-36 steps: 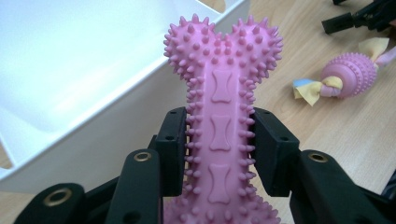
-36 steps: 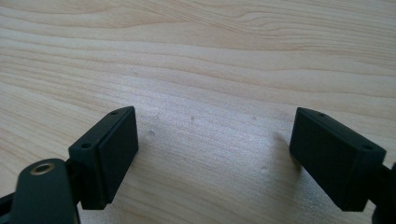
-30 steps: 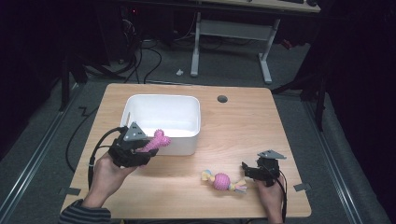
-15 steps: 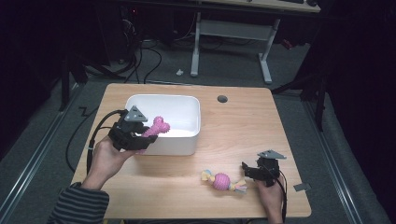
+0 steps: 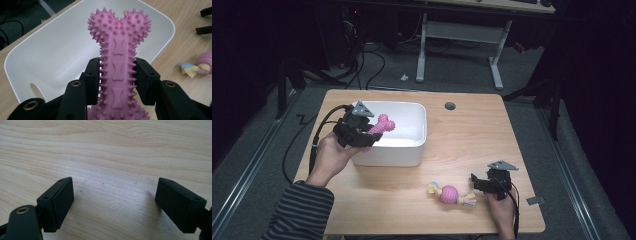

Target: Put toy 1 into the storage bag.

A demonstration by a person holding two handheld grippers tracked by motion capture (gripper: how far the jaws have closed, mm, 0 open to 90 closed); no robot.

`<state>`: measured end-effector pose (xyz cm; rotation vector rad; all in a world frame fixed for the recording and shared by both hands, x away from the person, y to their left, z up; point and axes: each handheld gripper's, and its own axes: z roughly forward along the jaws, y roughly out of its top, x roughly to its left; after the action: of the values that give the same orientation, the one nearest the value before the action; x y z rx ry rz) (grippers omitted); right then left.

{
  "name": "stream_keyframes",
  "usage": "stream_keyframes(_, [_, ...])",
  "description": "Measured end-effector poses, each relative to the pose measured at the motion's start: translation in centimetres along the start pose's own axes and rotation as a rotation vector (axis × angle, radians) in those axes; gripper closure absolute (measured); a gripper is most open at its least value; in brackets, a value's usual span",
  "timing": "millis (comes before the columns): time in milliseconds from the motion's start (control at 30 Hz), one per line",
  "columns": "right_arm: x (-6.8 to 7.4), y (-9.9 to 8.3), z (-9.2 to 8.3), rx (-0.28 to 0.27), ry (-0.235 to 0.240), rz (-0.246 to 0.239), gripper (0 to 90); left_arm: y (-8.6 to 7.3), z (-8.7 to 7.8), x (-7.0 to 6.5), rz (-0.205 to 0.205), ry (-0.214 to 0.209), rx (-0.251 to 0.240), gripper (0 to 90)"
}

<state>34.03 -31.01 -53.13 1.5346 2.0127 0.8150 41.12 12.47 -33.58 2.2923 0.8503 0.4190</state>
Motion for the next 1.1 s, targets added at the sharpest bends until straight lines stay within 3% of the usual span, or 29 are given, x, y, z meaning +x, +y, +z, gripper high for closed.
stream_keyframes(433, [0.0,0.0,0.0,0.000,0.000,-0.001,15.3,0.6,1.4,1.3,-0.010,0.006,0.017,58.7])
stream_keyframes(1100, [0.0,0.0,0.0,0.000,0.001,-0.002,15.3,0.5,4.1,2.1,-0.014,0.015,0.062,58.5])
